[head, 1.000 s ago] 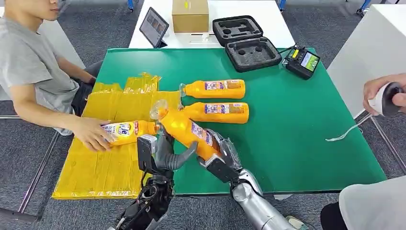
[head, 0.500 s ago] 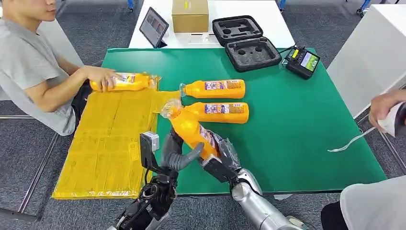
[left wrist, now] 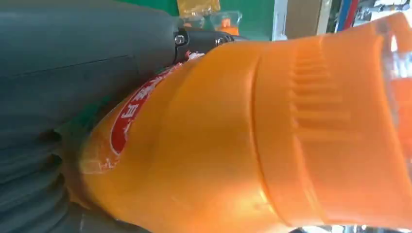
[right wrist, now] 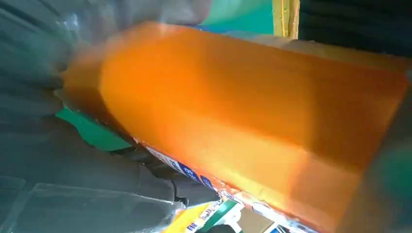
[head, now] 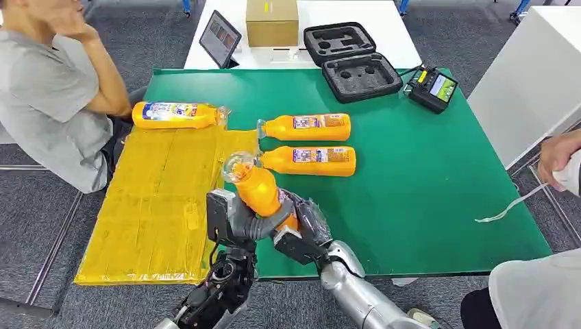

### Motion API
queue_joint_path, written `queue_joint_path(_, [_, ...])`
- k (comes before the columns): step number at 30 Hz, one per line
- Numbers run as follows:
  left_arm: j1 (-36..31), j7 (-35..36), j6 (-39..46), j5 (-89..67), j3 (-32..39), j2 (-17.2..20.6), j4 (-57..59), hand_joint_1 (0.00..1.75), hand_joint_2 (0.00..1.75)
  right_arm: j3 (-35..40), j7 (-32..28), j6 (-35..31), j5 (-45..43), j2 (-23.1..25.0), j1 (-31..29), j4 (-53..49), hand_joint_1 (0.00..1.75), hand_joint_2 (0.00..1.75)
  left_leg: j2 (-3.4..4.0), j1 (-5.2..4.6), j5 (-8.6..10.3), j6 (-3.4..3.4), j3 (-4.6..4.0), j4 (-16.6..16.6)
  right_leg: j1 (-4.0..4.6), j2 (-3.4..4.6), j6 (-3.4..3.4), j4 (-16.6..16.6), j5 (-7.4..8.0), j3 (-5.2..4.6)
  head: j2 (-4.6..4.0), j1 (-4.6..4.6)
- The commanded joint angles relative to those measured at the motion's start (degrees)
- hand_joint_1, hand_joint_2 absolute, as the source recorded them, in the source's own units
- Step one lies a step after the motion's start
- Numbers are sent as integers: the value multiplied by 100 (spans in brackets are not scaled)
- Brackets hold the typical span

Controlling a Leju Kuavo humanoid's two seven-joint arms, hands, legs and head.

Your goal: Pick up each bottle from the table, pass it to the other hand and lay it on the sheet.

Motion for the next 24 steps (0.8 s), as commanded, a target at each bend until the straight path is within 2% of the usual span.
queue_joint_path(1, [-333,-18,119,-89,3,-63,498,0,175,407,-26,97,-22,32,-31,144,164,175,-8,6,-11,-11,25,0,5,-1,-9,-1,-12,27,0,2])
queue_joint_path(4, [-339,-18,100,-121,12,-45,456,0,175,413,-26,134,-34,45,-48,171,161,175,-4,9,-16,-15,36,-1,8,6,-12,-3,-14,37,0,2])
queue_joint_path(5, [-314,-18,83,-138,34,-37,430,73,175,424,-26,134,-32,61,-70,199,159,175,-2,11,-22,-18,41,5,10,10,-14,1,-18,41,0,0])
queue_joint_path(6, [-315,-18,30,-103,45,-48,471,159,175,424,-26,131,-45,64,-78,209,152,175,-3,11,-21,-19,42,4,9,9,-15,2,-19,43,0,0])
queue_joint_path(7, [-322,-18,-66,-74,20,-42,516,173,175,431,-26,155,-70,60,-76,198,138,175,-3,10,-16,-17,37,1,9,7,-13,-1,-15,38,0,0])
queue_joint_path(8, [-312,-17,-188,-19,-5,-26,564,175,175,446,-26,158,-89,52,-77,205,134,175,-3,7,-11,-12,25,0,7,5,-9,-1,-10,26,0,2])
queue_joint_path(9, [-304,17,-271,48,5,-30,570,175,175,450,-26,154,-101,48,-76,203,96,175,-3,6,-8,-10,18,0,5,4,-7,-2,-7,19,0,2])
queue_joint_path(10, [-284,168,-523,235,15,-29,579,175,175,455,-26,150,-131,40,-77,204,65,175,-1,4,-3,-6,10,-2,3,3,-5,-3,-2,10,0,0])
queue_joint_path(13, [-284,168,-523,235,15,-29,579,175,175,455,-26,150,-131,40,-77,204,65,175,-1,4,-4,-6,10,-2,4,3,-5,-3,-3,11,0,0])
queue_joint_path(15, [-263,380,-850,463,1,-14,555,175,175,471,-26,132,-164,23,-87,227,23,175,-2,5,-8,-8,17,-1,5,4,-7,-2,-6,19,0,2])
queue_joint_path(16, [-252,438,-978,555,-6,-2,524,175,175,481,-26,136,-186,17,-87,225,17,175,2,6,-10,-10,22,-1,5,9,-8,-3,-7,22,0,0])
queue_joint_path(19, [-237,598,-1244,780,-29,18,402,175,175,527,-26,113,-215,26,-132,290,21,175,-3,5,-8,-10,20,-2,5,3,-8,-3,-7,22,0,0])
queue_joint_path(22, [-233,664,-1314,853,-62,38,315,175,175,562,-26,52,-223,55,-169,347,0,175,2,4,-3,-6,5,-1,3,6,-4,-2,-1,5,0,2])
queue_joint_path(24, [-218,731,-1385,958,-111,88,202,175,175,614,-26,-102,-200,91,-240,501,0,175,2,3,-9,-10,18,0,2,9,-8,1,-7,17,0,2])
